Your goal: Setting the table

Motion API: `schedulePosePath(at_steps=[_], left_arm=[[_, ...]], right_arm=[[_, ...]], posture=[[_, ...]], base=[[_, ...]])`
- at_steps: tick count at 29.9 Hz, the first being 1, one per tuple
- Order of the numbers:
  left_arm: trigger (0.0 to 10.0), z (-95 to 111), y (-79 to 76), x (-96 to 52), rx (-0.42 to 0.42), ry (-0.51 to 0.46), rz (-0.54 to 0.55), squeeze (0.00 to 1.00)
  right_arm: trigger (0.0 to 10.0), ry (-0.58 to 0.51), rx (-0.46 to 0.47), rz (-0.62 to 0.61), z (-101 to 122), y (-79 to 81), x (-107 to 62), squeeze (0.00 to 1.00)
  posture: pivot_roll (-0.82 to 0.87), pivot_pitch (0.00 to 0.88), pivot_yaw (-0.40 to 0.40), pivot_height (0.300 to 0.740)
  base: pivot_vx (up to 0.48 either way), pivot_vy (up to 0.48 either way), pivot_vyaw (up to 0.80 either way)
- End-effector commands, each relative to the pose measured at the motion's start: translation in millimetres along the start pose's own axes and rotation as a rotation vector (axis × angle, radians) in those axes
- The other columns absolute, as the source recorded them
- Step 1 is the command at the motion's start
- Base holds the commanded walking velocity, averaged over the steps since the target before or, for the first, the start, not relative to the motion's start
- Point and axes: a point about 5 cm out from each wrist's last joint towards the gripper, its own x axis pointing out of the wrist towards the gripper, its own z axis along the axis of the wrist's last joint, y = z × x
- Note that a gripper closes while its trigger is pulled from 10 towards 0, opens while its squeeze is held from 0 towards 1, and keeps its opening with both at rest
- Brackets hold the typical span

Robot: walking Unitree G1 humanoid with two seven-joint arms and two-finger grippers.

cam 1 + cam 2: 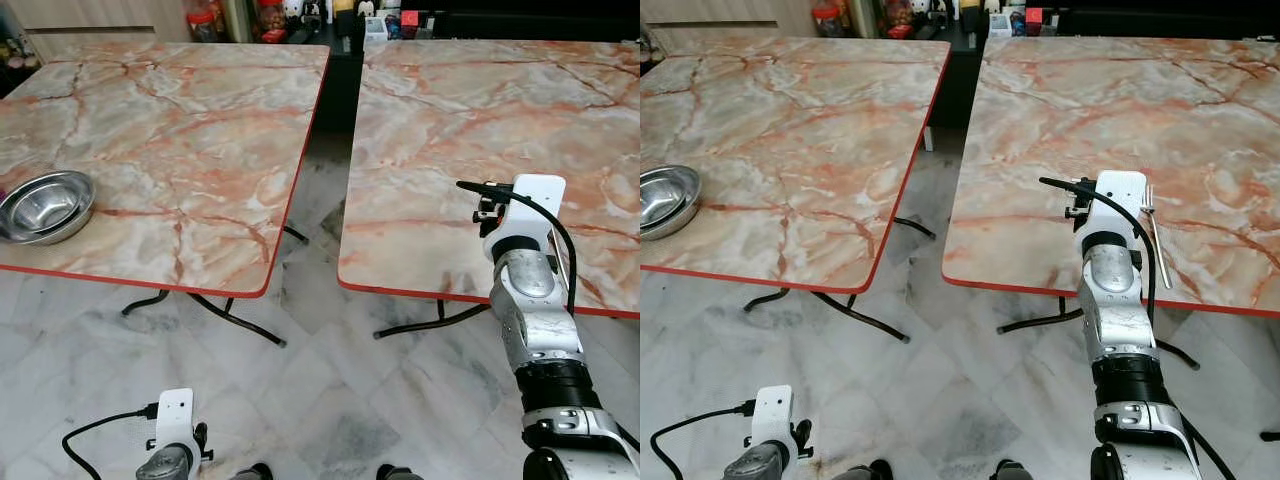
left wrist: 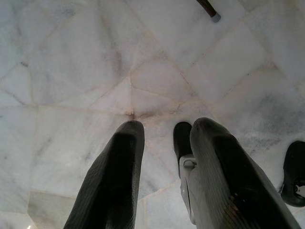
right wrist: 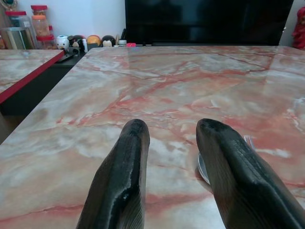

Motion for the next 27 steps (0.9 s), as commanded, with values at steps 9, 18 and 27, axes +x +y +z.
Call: schedulePosePath(at_steps=[9, 18, 27], left_arm=[[10.0, -7.1, 3.5, -1.5, -0.001, 0.027, 0.015, 0.0], [10.0, -6.7, 3.3, -1.2, 0.005, 0.029, 0.016, 0.0], [10.0, -7.5, 4.7, -1.3, -0.001, 0.037, 0.02, 0.0]], right_arm=[[10.0, -0.002, 0.023, 0.008, 1.5, 4.3, 2.5, 0.0], [10.0, 0.001, 0.023, 0.009, 1.3, 5.4, 3.1, 0.0], [10.0, 0.017, 0.022, 0.015, -1.7, 9.4, 2.2, 0.0]], posture=[[-0.09, 0.163, 0.055, 0.74], [-0.09, 0.168, 0.057, 0.74], [-0.09, 0.169, 0.057, 0.74]], base=[[0.0, -0.347, -0.38], [0.0, -0.03, 0.0], [0.0, 0.0, 0.0]])
